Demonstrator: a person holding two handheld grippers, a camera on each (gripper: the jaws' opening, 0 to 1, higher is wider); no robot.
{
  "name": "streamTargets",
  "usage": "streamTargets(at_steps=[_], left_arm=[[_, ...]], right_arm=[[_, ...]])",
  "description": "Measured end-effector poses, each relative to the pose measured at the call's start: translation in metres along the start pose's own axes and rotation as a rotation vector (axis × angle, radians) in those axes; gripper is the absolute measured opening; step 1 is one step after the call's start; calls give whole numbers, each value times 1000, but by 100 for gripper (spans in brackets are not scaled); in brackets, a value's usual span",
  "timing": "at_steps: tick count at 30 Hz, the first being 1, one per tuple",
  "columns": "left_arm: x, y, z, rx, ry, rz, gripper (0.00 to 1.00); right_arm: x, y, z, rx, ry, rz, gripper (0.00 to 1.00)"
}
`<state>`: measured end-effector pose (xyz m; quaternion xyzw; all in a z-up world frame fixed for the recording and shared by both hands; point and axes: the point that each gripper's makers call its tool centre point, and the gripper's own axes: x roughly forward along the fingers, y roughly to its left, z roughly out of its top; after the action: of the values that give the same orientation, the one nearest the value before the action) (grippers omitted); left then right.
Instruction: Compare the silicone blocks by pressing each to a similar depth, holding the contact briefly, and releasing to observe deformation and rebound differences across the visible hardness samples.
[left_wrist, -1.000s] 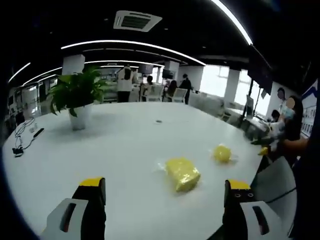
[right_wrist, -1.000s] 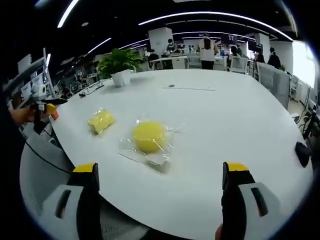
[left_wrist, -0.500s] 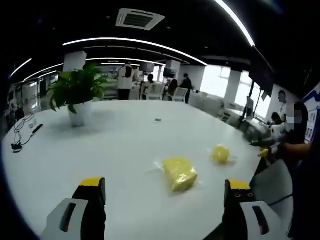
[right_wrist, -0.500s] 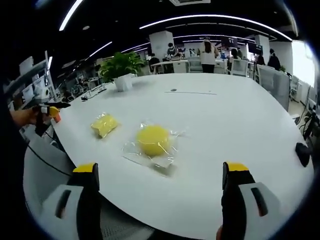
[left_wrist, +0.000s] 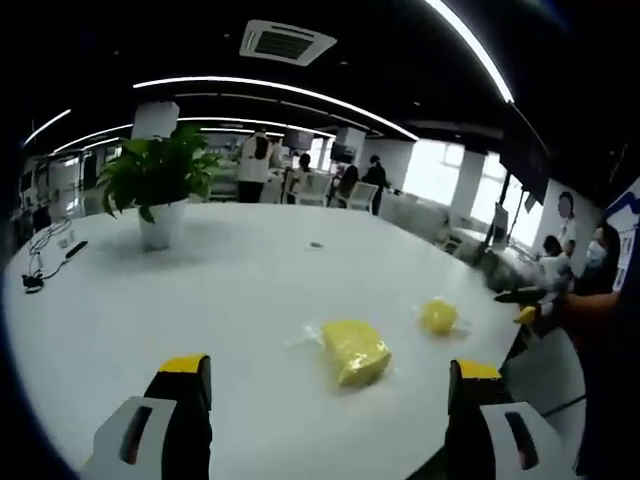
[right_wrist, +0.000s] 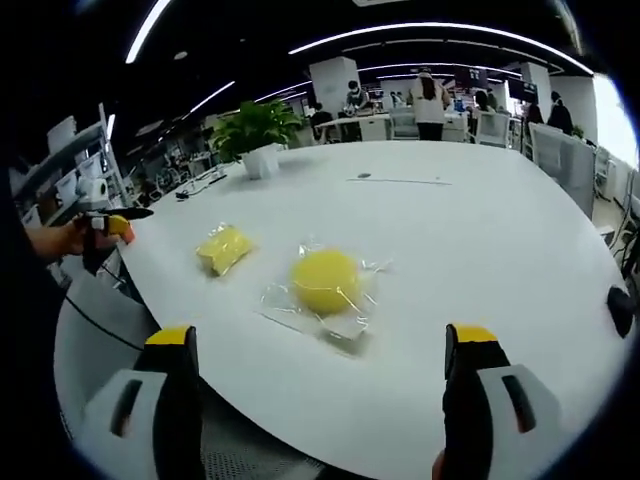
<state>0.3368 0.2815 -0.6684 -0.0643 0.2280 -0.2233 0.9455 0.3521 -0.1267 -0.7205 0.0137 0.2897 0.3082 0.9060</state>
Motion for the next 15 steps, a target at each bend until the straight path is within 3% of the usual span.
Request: streamTargets(at_steps=[5,8,15], left_arm=[[6,3,-1,16,28,0,100],[10,11,-7,40,74,29,100],[7,10,-1,3,33,-3,100]], right_arm=[[1,1,4,6,-10,-6,96],[-1,2,5,-4,-8,-4,96],[-7,-7,-3,-37,13,-36,96]])
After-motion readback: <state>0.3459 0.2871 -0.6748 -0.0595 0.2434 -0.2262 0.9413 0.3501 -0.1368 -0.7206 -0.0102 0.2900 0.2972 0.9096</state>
